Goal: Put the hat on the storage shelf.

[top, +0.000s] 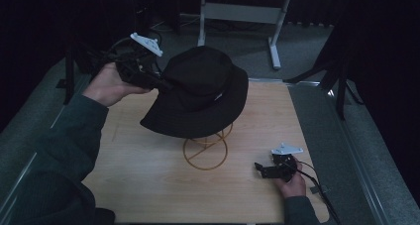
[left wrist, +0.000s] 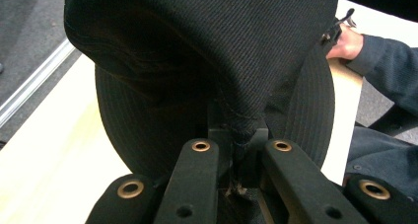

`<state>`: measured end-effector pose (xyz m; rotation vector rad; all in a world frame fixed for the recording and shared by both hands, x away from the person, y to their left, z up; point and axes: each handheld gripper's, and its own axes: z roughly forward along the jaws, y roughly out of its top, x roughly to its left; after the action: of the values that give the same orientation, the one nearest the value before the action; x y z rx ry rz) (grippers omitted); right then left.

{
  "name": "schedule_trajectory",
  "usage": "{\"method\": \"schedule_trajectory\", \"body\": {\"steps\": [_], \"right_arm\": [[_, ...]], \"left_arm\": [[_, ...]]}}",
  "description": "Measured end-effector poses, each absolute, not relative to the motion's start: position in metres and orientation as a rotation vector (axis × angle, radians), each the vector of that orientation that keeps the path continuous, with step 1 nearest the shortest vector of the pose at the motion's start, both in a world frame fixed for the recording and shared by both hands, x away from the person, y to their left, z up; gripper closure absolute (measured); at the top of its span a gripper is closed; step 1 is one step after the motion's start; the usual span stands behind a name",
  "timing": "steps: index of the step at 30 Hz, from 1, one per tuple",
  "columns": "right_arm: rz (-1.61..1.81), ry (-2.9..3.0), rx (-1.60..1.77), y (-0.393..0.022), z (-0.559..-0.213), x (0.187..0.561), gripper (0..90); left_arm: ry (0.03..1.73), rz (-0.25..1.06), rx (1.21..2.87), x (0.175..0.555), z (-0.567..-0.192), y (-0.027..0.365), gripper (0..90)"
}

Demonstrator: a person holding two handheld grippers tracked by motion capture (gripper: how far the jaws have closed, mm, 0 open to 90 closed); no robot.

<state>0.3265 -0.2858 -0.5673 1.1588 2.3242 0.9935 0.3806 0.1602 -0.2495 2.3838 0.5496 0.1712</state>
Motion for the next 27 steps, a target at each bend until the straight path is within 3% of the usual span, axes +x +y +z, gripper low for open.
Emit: {"method": "schedule_trajectory", "body": {"steps": [20,23,27], "right_arm": [[0.995,2.323,1.158,-0.286,-0.567,0.327,11.3],[0.995,2.323,1.159,-0.286,-0.567,0.327,11.3],[0.995,2.323,1.162,-0.286,-0.567,0.326,11.3]], "left_arm": [[0.504,0.121,2.460,0.380,-0.290,0.125,87.4],[0.516,0.116,2.477,0.382,-0.299,0.122,84.7],[0.532,0.125,2.490,0.383,-0.306,0.118,74.3]]}}
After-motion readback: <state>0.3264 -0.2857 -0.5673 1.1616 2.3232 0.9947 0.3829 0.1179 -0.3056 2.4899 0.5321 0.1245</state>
